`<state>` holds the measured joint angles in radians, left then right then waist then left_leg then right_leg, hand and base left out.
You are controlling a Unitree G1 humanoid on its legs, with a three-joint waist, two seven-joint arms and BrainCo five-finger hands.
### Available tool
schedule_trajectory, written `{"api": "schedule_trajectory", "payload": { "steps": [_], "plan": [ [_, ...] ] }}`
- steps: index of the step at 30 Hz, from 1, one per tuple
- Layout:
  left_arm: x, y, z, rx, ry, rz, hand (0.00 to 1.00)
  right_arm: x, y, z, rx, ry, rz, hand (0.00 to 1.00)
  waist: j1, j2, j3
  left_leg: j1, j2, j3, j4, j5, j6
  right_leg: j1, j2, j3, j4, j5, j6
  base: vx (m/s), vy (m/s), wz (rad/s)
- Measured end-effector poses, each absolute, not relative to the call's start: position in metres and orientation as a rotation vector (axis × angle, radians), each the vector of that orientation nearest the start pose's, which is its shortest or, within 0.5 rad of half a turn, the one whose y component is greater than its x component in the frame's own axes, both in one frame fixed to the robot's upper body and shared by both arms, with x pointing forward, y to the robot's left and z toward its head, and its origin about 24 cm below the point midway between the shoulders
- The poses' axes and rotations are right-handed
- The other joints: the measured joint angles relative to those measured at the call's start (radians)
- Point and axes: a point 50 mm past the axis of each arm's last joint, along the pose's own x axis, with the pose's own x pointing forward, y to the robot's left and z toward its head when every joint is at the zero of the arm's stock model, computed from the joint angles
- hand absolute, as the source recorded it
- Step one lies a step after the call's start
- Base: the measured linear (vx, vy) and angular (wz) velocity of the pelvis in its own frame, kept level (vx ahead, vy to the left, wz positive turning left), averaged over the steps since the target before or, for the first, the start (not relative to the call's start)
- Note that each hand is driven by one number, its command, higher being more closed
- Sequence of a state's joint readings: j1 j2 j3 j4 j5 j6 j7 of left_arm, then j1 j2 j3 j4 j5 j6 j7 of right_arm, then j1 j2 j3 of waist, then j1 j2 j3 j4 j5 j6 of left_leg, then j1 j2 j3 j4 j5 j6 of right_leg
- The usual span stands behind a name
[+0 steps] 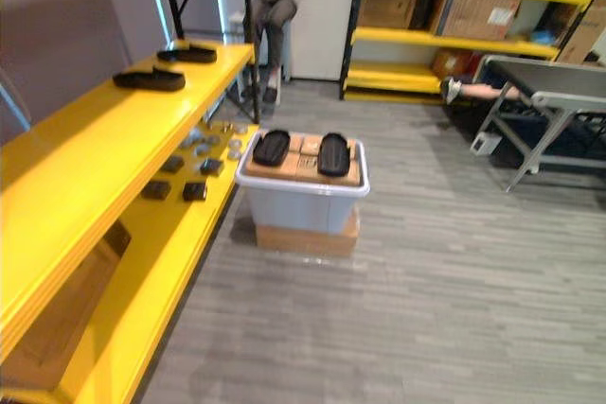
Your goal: Walk over and take plastic housings, then place them on the shelf
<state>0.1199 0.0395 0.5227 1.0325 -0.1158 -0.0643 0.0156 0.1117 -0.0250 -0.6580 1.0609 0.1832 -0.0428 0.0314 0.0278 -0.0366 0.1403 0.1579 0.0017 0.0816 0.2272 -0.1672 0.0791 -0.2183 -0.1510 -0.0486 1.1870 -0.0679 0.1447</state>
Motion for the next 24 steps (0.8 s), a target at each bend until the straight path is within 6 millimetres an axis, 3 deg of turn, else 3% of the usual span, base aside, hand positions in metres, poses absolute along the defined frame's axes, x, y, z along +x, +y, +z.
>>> {"api": "schedule_trajectory", "payload": {
  "steps": [1, 2, 3, 5, 6, 7, 8, 9, 10, 11, 12, 13, 14, 15, 16, 17, 18, 19, 20, 22, 24],
  "plan": [
    [0.079, 0.234, -0.156, -0.298, 0.992, 0.618, 0.00, 0.052, -0.236, -0.162, 0.466, 1.014, -0.744, 0.00, -0.015, 0.006, 0.004, 0.065, 0.023, -0.023, -0.037, -0.022, 0.027, -0.082, 0.003, -0.032, -0.062, -0.063, -0.032, 0.61, -0.132, 0.47],
    [0.088, 0.234, -0.155, -0.300, 0.973, 0.607, 0.00, 0.048, -0.236, -0.162, 0.465, 1.018, -0.750, 0.00, -0.029, 0.010, 0.006, 0.097, 0.051, -0.045, -0.045, -0.050, 0.029, -0.130, 0.018, -0.044, -0.159, -0.087, -0.020, 0.72, -0.234, 0.76],
    [0.100, 0.233, -0.152, -0.296, 0.950, 0.588, 0.00, 0.038, -0.236, -0.163, 0.464, 1.040, -0.767, 0.00, -0.047, 0.010, 0.011, 0.145, 0.079, -0.073, -0.056, -0.071, 0.033, -0.159, 0.035, -0.045, -0.367, -0.087, -0.018, 0.61, -0.315, 0.87],
    [0.106, 0.231, -0.151, -0.285, 0.939, 0.565, 0.00, 0.024, -0.236, -0.165, 0.458, 1.073, -0.787, 0.00, -0.065, -0.001, 0.008, 0.190, 0.087, -0.111, -0.071, -0.083, 0.051, -0.149, 0.026, -0.043, -0.712, -0.044, 0.000, 0.69, -0.397, 0.85],
    [0.109, 0.228, -0.150, -0.295, 0.930, 0.564, 0.00, 0.008, -0.237, -0.165, 0.453, 1.110, -0.809, 0.00, -0.079, -0.023, -0.001, 0.238, 0.077, -0.154, -0.083, -0.091, 0.039, -0.145, 0.002, -0.044, -0.838, 0.085, -0.027, 0.76, -0.440, 0.69],
    [0.109, 0.223, -0.152, -0.311, 0.934, 0.561, 0.00, 0.006, -0.239, -0.165, 0.455, 1.106, -0.823, 0.00, -0.081, -0.001, 0.002, 0.248, 0.094, -0.169, -0.072, -0.087, 0.029, -0.154, 0.013, -0.047, -0.787, 0.086, -0.037, 0.86, -0.475, 0.54],
    [0.106, 0.216, -0.154, -0.346, 0.937, 0.576, 0.00, 0.006, -0.241, -0.164, 0.461, 1.095, -0.838, 0.00, -0.075, 0.037, -0.004, 0.236, 0.128, -0.172, -0.007, -0.065, -0.008, -0.164, 0.037, -0.074, -0.708, 0.024, -0.115, 0.65, -0.342, 0.11],
    [0.105, 0.214, -0.154, -0.355, 0.941, 0.581, 0.00, 0.007, -0.244, -0.163, 0.462, 1.086, -0.845, 0.00, -0.073, 0.058, -0.006, 0.217, 0.149, -0.177, 0.051, -0.051, -0.046, -0.158, 0.056, -0.086, -0.687, -0.007, -0.126, 0.60, -0.292, 0.12],
    [0.103, 0.212, -0.155, -0.385, 0.934, 0.604, 0.00, 0.008, -0.241, -0.164, 0.471, 1.084, -0.838, 0.00, -0.072, 0.090, -0.001, 0.148, 0.184, -0.213, 0.237, 0.008, -0.167, -0.113, 0.090, -0.113, -0.679, -0.062, -0.145, 0.57, -0.263, 0.14],
    [0.098, 0.211, -0.156, -0.417, 0.929, 0.637, 0.00, 0.009, -0.238, -0.165, 0.483, 1.088, -0.829, 0.00, -0.067, 0.107, 0.005, 0.055, 0.198, -0.267, 0.464, 0.152, -0.312, -0.046, 0.122, -0.128, -0.695, -0.103, -0.167, 0.55, -0.237, 0.16],
    [0.094, 0.209, -0.157, -0.429, 0.934, 0.651, 0.00, 0.010, -0.237, -0.164, 0.484, 1.084, -0.825, 0.00, -0.066, 0.116, 0.009, 0.002, 0.200, -0.284, 0.587, 0.225, -0.334, -0.009, 0.141, -0.132, -0.715, -0.117, -0.172, 0.52, -0.185, 0.02],
    [0.085, 0.207, -0.159, -0.438, 0.954, 0.665, 0.00, 0.015, -0.237, -0.164, 0.486, 1.074, -0.816, 0.00, -0.061, 0.129, 0.018, -0.118, 0.216, -0.261, 0.834, 0.232, -0.330, 0.080, 0.186, -0.135, -0.775, -0.131, -0.190, 0.50, -0.124, -0.11],
    [0.073, 0.210, -0.161, -0.419, 0.988, 0.670, 0.00, 0.021, -0.233, -0.165, 0.499, 1.071, -0.806, 0.00, -0.052, 0.115, 0.034, -0.214, 0.242, -0.172, 0.984, 0.197, -0.310, 0.190, 0.213, -0.129, -0.853, -0.127, -0.214, 0.50, -0.104, -0.18],
    [0.067, 0.212, -0.162, -0.405, 1.006, 0.666, 0.00, 0.022, -0.230, -0.166, 0.502, 1.074, -0.800, 0.00, -0.045, 0.102, 0.043, -0.247, 0.249, -0.114, 1.002, 0.164, -0.285, 0.239, 0.214, -0.122, -0.890, -0.123, -0.226, 0.48, -0.092, -0.35],
    [0.054, 0.215, -0.163, -0.398, 1.033, 0.685, 0.00, 0.024, -0.229, -0.166, 0.486, 1.081, -0.782, 0.00, -0.023, 0.077, 0.032, -0.308, 0.251, -0.003, 0.946, 0.088, -0.221, 0.311, 0.210, -0.092, -0.957, -0.120, -0.223, 0.49, -0.072, -0.55],
    [0.046, 0.214, -0.164, -0.389, 1.053, 0.681, 0.00, 0.036, -0.234, -0.164, 0.471, 1.059, -0.767, 0.00, -0.006, 0.069, 0.033, -0.353, 0.239, 0.068, 0.801, 0.015, -0.185, 0.361, 0.203, -0.064, -1.004, -0.111, -0.209, 0.50, -0.046, -0.65],
    [0.043, 0.214, -0.165, -0.383, 1.066, 0.675, 0.00, 0.040, -0.237, -0.163, 0.458, 1.052, -0.763, 0.00, -0.003, 0.068, 0.037, -0.367, 0.220, 0.090, 0.683, -0.010, -0.187, 0.379, 0.196, -0.048, -1.020, -0.112, -0.205, 0.51, 0.043, -0.80],
    [0.036, 0.212, -0.166, -0.378, 1.089, 0.671, 0.00, 0.054, -0.241, -0.161, 0.436, 1.033, -0.747, 0.00, 0.004, 0.069, 0.037, -0.359, 0.170, 0.112, 0.376, -0.013, -0.181, 0.405, 0.181, -0.014, -1.043, -0.119, -0.191, 0.51, 0.130, -0.91],
    [0.032, 0.212, -0.168, -0.359, 1.117, 0.649, 0.00, 0.067, -0.243, -0.159, 0.387, 1.024, -0.700, 0.00, 0.018, 0.073, 0.035, -0.328, 0.130, 0.116, 0.188, 0.096, -0.096, 0.432, 0.170, 0.024, -1.053, -0.138, -0.162, 0.63, 0.175, -0.88],
    [0.036, 0.221, -0.166, -0.309, 1.113, 0.625, 0.00, 0.083, -0.235, -0.156, 0.307, 1.012, -0.598, 0.00, 0.005, 0.037, 0.017, -0.281, 0.079, 0.133, 0.105, 0.096, -0.084, 0.444, 0.122, 0.026, -1.059, -0.133, -0.149, 0.63, 0.154, -0.17],
    [0.052, 0.224, -0.163, -0.280, 1.079, 0.587, 0.00, 0.108, -0.234, -0.144, 0.202, 0.925, -0.507, 0.00, -0.003, 0.037, 0.014, -0.249, 0.051, 0.138, 0.050, 0.078, -0.076, 0.386, 0.097, 0.026, -0.928, -0.150, -0.118, 0.40, 0.103, 0.08]
  ]
}}
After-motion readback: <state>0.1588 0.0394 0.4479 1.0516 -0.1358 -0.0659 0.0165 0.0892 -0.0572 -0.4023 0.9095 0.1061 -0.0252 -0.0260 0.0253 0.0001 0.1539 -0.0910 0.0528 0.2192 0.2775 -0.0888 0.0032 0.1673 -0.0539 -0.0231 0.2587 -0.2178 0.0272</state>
